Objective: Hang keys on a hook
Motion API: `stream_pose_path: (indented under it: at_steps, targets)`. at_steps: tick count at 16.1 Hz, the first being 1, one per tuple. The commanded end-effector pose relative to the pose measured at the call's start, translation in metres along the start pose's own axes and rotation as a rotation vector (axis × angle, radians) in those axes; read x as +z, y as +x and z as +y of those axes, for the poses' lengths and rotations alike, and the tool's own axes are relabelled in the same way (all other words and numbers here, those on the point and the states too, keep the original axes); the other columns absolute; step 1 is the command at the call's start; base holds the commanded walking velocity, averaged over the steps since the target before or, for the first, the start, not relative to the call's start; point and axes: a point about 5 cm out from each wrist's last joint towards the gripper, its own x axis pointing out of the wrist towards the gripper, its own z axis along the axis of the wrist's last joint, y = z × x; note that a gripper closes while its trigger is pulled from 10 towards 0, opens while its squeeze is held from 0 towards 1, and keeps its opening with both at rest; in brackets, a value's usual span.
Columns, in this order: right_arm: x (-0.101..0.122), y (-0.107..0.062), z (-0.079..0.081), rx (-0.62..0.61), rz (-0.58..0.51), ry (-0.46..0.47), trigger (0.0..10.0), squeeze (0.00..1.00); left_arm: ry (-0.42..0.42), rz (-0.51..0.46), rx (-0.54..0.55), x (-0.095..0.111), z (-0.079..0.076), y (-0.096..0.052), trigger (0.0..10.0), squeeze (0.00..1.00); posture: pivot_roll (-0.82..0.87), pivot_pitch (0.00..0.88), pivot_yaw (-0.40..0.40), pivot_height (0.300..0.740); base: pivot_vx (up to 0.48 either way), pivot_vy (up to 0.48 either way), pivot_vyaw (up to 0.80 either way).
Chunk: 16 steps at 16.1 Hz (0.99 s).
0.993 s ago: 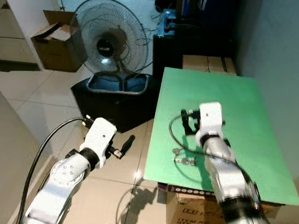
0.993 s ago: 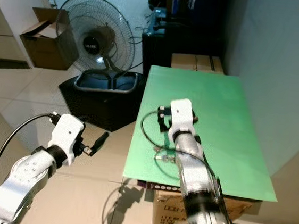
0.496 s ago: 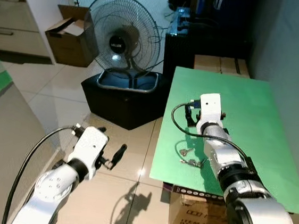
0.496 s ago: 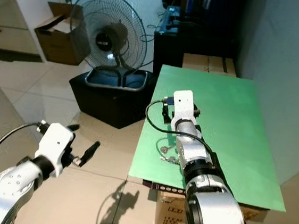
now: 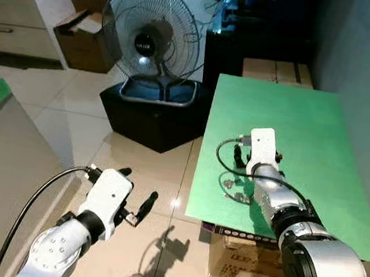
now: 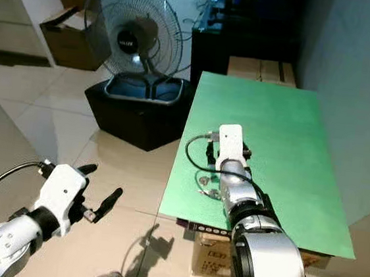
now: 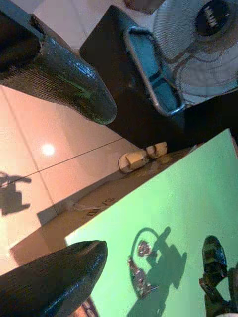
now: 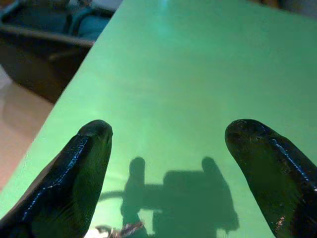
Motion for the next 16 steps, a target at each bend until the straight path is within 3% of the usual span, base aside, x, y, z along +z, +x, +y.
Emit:
stream_pose_path:
  at_steps: [1,10,16]
  targets:
    - [-0.005,-0.001,0.004,0.025,0.029,-0.020,10.0,0.00,0.017,0.014,0.005,0.002,0.001,-0.005,10.0,0.00,0.11,0.143,0.079,0.713,0.000,0.000,0.00]
    - [-0.026,-0.006,0.013,0.043,0.121,-0.023,10.0,0.00,0.007,0.088,0.023,0.003,-0.001,-0.037,10.0,0.00,0.18,0.214,0.100,0.713,0.000,0.000,0.00]
    - [-0.047,-0.012,0.009,0.010,0.169,-0.034,10.0,0.00,0.016,0.106,0.003,0.006,-0.002,-0.043,10.0,0.00,0.18,0.223,0.125,0.713,0.000,0.000,0.00]
